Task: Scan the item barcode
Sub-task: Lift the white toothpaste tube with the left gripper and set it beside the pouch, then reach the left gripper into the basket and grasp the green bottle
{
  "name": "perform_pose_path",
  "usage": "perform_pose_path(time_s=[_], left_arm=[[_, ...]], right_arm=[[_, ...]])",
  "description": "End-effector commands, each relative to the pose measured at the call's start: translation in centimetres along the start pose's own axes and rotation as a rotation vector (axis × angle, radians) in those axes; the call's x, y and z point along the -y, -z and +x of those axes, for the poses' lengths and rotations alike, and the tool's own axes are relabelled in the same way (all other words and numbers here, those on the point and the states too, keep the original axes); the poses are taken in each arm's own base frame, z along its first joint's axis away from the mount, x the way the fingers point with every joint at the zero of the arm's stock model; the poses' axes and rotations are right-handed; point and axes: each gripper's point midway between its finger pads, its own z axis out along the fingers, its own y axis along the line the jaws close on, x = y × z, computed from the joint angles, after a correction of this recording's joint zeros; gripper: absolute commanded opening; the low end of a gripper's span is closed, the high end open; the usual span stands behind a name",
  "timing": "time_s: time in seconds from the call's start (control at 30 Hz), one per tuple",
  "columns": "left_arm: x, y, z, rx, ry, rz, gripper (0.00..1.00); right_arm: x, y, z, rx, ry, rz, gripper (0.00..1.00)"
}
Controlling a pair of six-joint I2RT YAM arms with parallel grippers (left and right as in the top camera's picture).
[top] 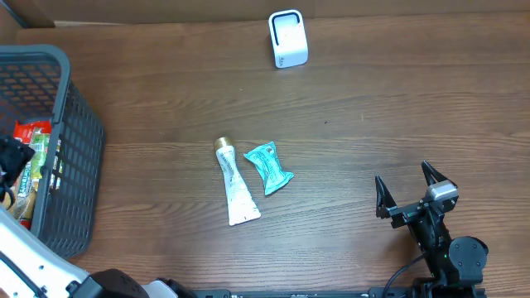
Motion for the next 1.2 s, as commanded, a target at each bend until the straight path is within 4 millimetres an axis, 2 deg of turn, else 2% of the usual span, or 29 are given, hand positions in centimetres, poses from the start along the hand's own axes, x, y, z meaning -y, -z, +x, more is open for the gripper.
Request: perform_pose_path(time_s=[0.0, 0.13, 0.2, 0.23, 0.37, 0.47, 0.5, 0.67, 0.77, 1.03, 1.13, 1.17], left_arm=[[-1.8, -2.1, 0.6, -0.010, 0.025, -0.089, 0.71], [-2.1, -4.0, -0.1, 0.016, 0.023, -0.094, 0.74], [-2.0, -4.9, -0.8, 0.042, 0.020, -0.088, 0.80], [-1.9, -5.5, -1.4, 0.061, 0.001, -0.083, 0.84], [-1.2, -7.3, -3.3, 0.101, -0.132, -0.060, 0.89], [0.2, -9.4, -3.6, 0.082, -0.241, 0.008, 0.98], [0.5, -11.0, -3.7, 0.063, -0.270, 0.028, 0.99], [0.3, -14.9, -4.3, 0.046, -0.334, 0.023, 0.98], [0.5, -18.1, -4.2, 0.021, -0.390, 0.022, 0.95], [0.5, -24.5, -1.5, -0.099, -0.425, 0.004, 0.89], [0.4, -25.9, -0.7, -0.126, -0.426, 0.004, 0.78], [0.3, -26.1, -0.6, -0.132, -0.427, 0.003, 0.71]], right_arm=[[-0.2, 0.0, 0.2, 0.002, 0.005, -0.010, 1.00], [-0.2, 0.0, 0.2, 0.002, 0.005, -0.010, 1.00], [-0.2, 0.0, 0.2, 0.002, 0.005, -0.010, 1.00], [-0.2, 0.0, 0.2, 0.002, 0.005, -0.010, 1.00], [-0.2, 0.0, 0.2, 0.002, 0.005, -0.010, 1.00], [-0.2, 0.0, 0.2, 0.002, 0.005, -0.010, 1.00], [-0.2, 0.0, 0.2, 0.002, 0.005, -0.010, 1.00], [-0.2, 0.0, 0.2, 0.002, 0.005, -0.010, 1.00], [-0.2, 0.0, 0.2, 0.002, 0.005, -0.010, 1.00], [-0.2, 0.0, 0.2, 0.002, 0.005, -0.010, 1.00], [-0.2, 0.0, 0.2, 0.002, 0.005, -0.010, 1.00], [-0.2, 0.0, 0.2, 0.002, 0.005, -0.010, 1.00]])
